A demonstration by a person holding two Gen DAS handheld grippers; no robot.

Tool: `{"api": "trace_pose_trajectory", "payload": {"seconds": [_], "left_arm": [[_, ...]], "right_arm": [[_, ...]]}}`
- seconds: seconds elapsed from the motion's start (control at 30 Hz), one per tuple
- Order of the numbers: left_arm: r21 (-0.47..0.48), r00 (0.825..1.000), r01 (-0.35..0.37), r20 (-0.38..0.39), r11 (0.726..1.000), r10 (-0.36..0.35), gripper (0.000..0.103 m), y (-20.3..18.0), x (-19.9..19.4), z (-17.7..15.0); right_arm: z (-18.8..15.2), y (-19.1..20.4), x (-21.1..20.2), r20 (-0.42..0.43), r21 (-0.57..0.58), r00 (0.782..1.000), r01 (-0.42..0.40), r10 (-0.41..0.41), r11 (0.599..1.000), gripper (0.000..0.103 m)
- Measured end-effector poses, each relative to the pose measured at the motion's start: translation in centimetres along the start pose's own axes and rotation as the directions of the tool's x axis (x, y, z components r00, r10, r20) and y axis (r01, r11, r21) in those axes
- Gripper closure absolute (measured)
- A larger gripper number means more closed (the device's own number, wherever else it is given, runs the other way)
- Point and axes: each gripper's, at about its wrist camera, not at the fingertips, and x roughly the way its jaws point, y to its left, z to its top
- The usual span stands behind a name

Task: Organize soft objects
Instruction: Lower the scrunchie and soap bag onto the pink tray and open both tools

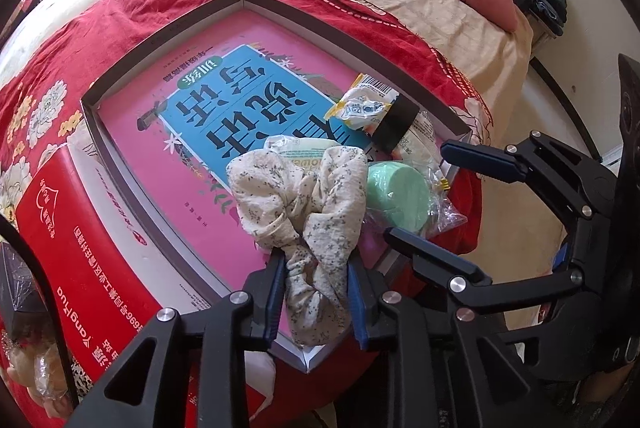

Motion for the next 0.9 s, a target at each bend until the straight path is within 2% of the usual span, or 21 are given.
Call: {"api": "trace_pose_trajectory", "payload": {"seconds": [0.17, 0.23, 0.3, 0.47, 0.53, 0.7, 0.9], "left_arm": [[0.012, 1.000, -0.018, 0.002, 1.000, 0.018, 0.065, -0.3, -0.1, -0.1], [0.012, 1.000, -0.023, 0.008, 1.000, 0.023, 0.056, -0.4, -0.1, 0.0], [0.012, 0.999, -0.031, 0.009, 0.999, 0.031, 0.050, -0.3, -0.1, 0.0], [0.015, 0.998, -0.054, 0.025, 0.998, 0.054, 0.048, -0.1, -0.2, 0.1], [0.018, 0.998, -0.057, 0.030, 0.998, 0.057, 0.043, -0.1, -0.3, 0.1], [0.002, 0.998, -0.033, 0.045, 0.999, 0.033, 0.035, 0.2, -0.7, -0.1], [-0.019, 0.996, -0.030, 0.079, 0.999, 0.032, 0.033, 0.7, -1.5, -0.2]], "right_arm": [[-0.3, -1.3, -1.5, 0.018, 0.015, 0.999, 0.034, -0.034, 0.999, 0.034], [-0.3, -1.8, -1.9, 0.029, 0.029, 0.998, 0.048, -0.049, 0.998, 0.034], [-0.3, -2.1, -2.0, 0.035, 0.042, 0.998, 0.057, -0.058, 0.998, 0.034], [-0.3, -2.4, -2.0, 0.035, 0.056, 0.997, 0.064, -0.066, 0.996, 0.034], [-0.3, -2.4, -2.1, 0.040, 0.054, 0.997, 0.065, -0.067, 0.996, 0.034], [-0.1, -2.9, -2.3, 0.050, 0.075, 0.996, 0.077, -0.081, 0.994, 0.033], [-0.1, -3.4, -2.6, 0.058, 0.105, 0.993, 0.093, -0.100, 0.990, 0.033]]}}
